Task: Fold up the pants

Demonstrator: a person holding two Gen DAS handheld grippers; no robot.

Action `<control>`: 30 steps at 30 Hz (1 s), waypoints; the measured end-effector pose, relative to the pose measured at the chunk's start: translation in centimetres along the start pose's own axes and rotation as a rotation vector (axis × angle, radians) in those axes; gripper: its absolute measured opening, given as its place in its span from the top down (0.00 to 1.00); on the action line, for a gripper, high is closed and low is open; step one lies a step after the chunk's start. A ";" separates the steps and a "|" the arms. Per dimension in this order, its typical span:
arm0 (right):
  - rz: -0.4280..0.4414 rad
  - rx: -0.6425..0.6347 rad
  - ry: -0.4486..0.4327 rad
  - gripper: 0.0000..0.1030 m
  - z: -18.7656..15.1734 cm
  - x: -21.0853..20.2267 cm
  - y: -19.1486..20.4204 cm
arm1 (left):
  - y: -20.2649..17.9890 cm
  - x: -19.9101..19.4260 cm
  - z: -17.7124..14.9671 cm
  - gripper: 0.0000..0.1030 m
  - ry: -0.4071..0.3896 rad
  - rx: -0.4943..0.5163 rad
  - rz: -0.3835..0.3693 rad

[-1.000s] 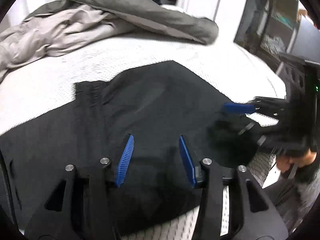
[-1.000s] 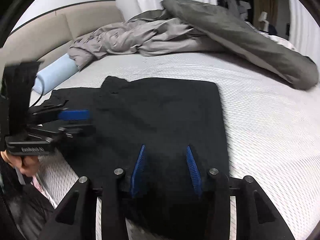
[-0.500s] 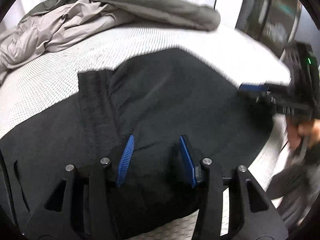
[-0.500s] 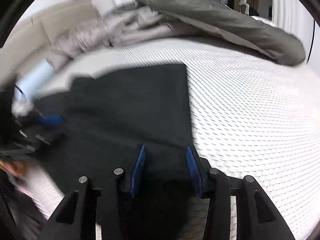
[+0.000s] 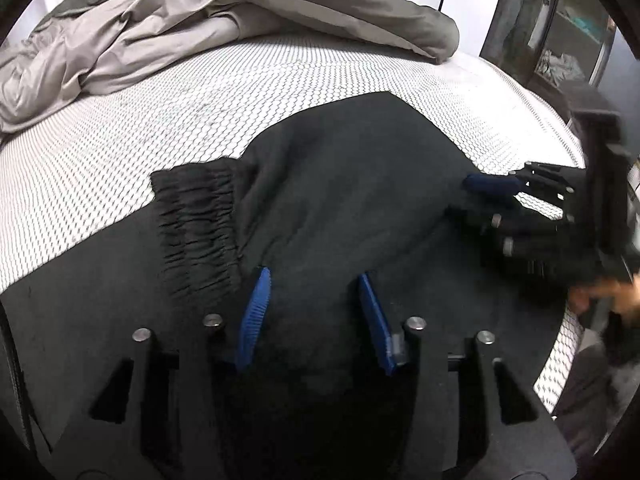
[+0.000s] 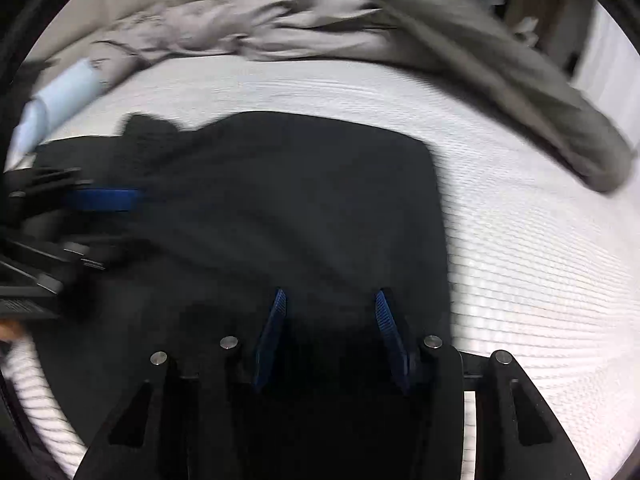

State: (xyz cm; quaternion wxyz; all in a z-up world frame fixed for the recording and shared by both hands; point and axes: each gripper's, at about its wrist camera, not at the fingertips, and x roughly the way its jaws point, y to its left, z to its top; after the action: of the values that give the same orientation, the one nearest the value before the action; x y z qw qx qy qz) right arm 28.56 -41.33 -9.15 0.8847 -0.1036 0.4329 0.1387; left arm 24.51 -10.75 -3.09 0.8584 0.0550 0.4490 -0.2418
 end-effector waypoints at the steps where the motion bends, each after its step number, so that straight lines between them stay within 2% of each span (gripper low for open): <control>1: -0.001 0.048 0.008 0.55 -0.4 0.1 -1.2 | 0.1 -0.2 -0.1 0.61 -0.002 0.005 0.005; 2: 0.009 0.094 0.007 0.55 -0.6 0.1 -2.4 | 0.0 -0.5 -0.2 0.61 -0.002 0.011 0.018; 5: -0.020 0.103 -0.016 0.54 -1.0 -1.2 -3.2 | -0.3 -1.9 -0.1 0.60 0.006 -0.010 0.098; 6: 0.003 0.115 -0.027 0.54 -1.0 -1.9 -3.2 | -0.5 -2.7 -0.3 0.60 -0.011 -0.014 0.113; 8: 0.065 0.146 -0.055 0.54 -0.6 -3.1 -3.0 | -0.9 -4.4 0.2 0.60 -0.091 -0.008 0.095; 10: 0.147 0.155 -0.086 0.53 1.2 -3.2 -1.1 | -1.2 -4.4 0.8 0.60 -0.105 0.003 0.073; 12: 0.223 0.134 -0.100 0.51 2.5 -3.0 0.6 | -1.4 -3.1 1.2 0.60 -0.080 0.036 0.077; 14: 0.245 0.117 -0.083 0.51 2.8 -2.2 1.9 | -1.3 -1.0 1.4 0.60 -0.033 0.077 0.110; 16: 0.260 0.106 -0.034 0.51 2.6 -0.7 2.5 | -0.6 0.4 1.3 0.60 -0.001 0.057 0.104; 17: 0.261 0.099 -0.008 0.51 3.3 0.6 2.7 | 0.2 0.6 1.1 0.60 -0.005 0.028 0.078; 19: 0.222 0.065 0.023 0.52 3.2 1.8 2.8 | 1.7 0.0 0.6 0.73 -0.020 -0.023 0.029; 21: 0.104 0.029 0.020 0.52 2.7 1.6 2.3 | 2.7 -0.7 0.1 0.76 -0.028 -0.053 0.013; 23: -0.023 0.027 0.026 0.52 2.3 1.6 0.7 | 3.0 -1.4 -0.6 0.76 -0.026 -0.062 0.039; 24: -0.034 0.047 0.026 0.52 1.6 1.1 0.0 | 2.9 -1.9 -0.7 0.76 -0.022 -0.045 0.064; 27: 0.047 0.074 -0.007 0.51 0.5 -0.5 -1.6 | 2.6 -4.3 -0.7 0.76 -0.069 -0.030 0.089; 30: 0.140 0.124 -0.045 0.51 0.4 -2.1 -2.1 | 2.4 -5.4 0.9 0.76 -0.116 -0.049 0.061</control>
State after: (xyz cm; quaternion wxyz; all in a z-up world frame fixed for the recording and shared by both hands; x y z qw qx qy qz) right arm 28.30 -43.51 -7.13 0.8871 -0.0148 0.4266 0.1753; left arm 23.75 -6.93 1.49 0.8911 0.0333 0.4024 -0.2072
